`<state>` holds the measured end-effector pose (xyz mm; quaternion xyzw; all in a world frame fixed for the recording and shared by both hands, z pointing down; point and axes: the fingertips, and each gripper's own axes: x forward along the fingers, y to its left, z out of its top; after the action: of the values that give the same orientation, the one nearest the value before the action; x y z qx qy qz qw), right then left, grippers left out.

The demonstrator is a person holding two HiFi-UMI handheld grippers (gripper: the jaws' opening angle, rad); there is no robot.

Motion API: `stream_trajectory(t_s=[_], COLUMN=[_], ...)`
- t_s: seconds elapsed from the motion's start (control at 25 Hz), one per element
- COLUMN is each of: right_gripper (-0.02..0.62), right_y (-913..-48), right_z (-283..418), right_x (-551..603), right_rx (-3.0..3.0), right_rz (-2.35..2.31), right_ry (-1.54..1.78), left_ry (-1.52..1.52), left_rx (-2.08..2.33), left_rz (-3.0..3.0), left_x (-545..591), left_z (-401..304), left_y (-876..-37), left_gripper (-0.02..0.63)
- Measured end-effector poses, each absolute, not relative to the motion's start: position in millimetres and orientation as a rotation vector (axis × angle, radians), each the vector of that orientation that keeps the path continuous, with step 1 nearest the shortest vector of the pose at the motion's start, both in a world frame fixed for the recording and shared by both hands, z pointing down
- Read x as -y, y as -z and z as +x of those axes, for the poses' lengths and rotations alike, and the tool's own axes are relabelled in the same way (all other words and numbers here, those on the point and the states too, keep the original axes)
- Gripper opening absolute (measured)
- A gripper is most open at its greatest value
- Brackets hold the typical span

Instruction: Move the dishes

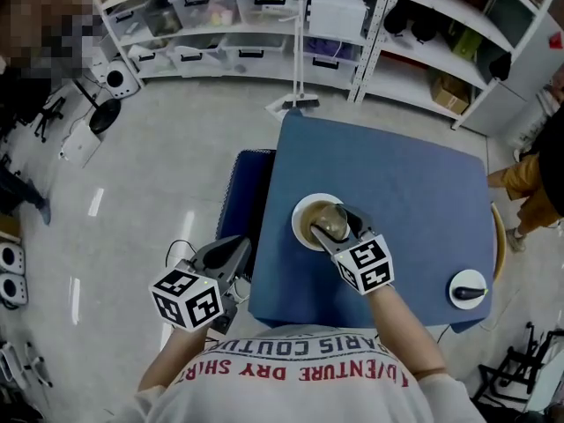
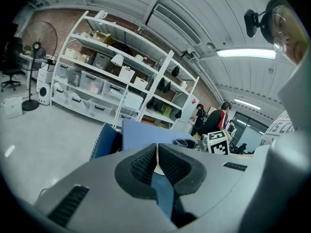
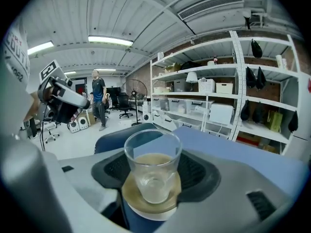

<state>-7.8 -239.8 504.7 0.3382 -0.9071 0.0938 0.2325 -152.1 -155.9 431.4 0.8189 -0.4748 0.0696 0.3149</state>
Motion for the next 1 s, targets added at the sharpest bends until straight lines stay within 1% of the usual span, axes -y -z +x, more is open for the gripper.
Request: stream_trajectory(t_s=[0.56, 1.0], right_gripper=[0.288, 0.288], right_y=[-504, -470], right_z=[-6, -5], right_x=[241, 244], right_rx=[2.474, 2.546], right_rz=[0.953, 0.967], right_ry=[-0.306, -0.283], left_ry=[-0.135, -0.161], left_rx=[1.230, 1.207], left_rz=[2.165, 2.189], left_x=[154, 155], left_z=[-145, -137], left_y=[-434, -429], left_gripper=[0.035, 0.035])
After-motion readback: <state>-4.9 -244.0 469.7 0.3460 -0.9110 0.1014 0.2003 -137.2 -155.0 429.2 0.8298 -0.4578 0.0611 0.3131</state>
